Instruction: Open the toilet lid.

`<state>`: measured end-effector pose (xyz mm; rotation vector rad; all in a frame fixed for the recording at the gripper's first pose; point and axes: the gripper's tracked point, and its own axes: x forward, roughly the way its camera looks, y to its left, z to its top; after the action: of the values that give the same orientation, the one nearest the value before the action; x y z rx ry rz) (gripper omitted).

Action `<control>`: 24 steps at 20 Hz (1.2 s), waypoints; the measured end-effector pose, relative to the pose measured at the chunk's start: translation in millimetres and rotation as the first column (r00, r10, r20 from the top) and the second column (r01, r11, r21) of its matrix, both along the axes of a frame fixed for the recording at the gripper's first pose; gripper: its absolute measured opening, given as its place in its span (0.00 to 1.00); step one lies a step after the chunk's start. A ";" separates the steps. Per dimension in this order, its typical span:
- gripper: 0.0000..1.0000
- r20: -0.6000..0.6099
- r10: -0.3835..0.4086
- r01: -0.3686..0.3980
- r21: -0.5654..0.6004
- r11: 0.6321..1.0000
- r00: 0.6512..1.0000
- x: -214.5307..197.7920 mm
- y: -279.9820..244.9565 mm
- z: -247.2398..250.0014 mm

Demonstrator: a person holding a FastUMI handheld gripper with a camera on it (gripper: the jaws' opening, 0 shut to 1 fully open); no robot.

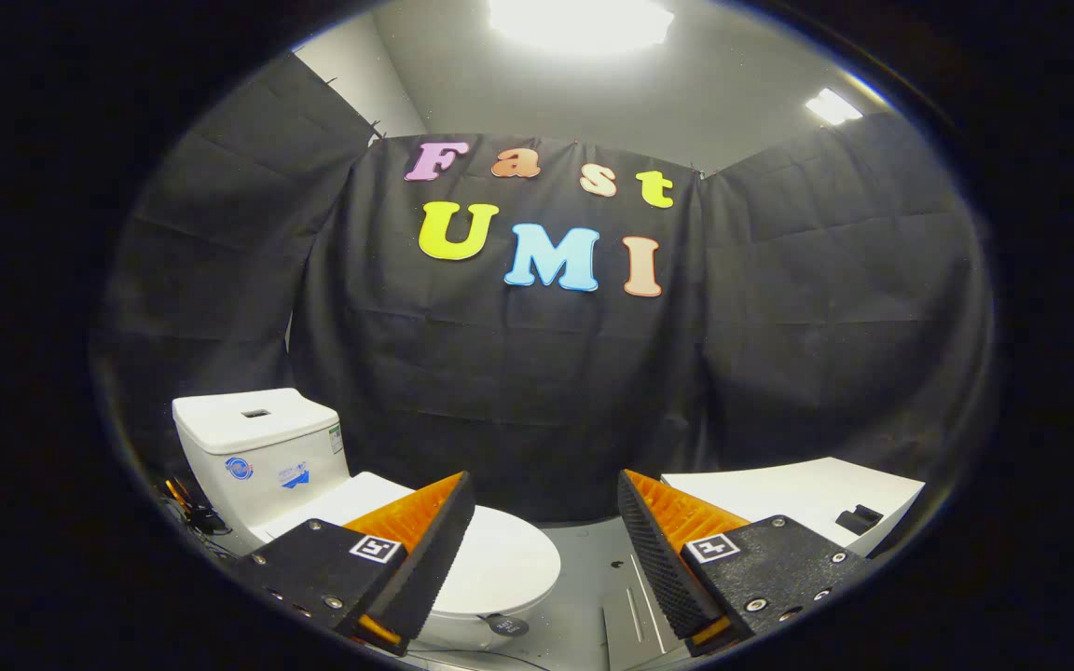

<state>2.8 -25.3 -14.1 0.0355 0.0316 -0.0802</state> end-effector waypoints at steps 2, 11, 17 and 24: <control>0.95 0.022 -0.033 0.033 0.006 0.999 0.999 -2.1 -10.7 6.2; 0.95 0.036 -0.034 0.025 0.221 0.975 0.999 16.6 2.2 -0.8; 0.95 0.004 -0.056 0.050 0.403 0.914 0.998 30.8 6.4 -22.6; 0.96 -0.079 -0.091 0.119 0.541 0.832 0.993 42.2 5.2 -79.1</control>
<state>45.0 -20.0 -93.2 0.6123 0.1025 -0.1816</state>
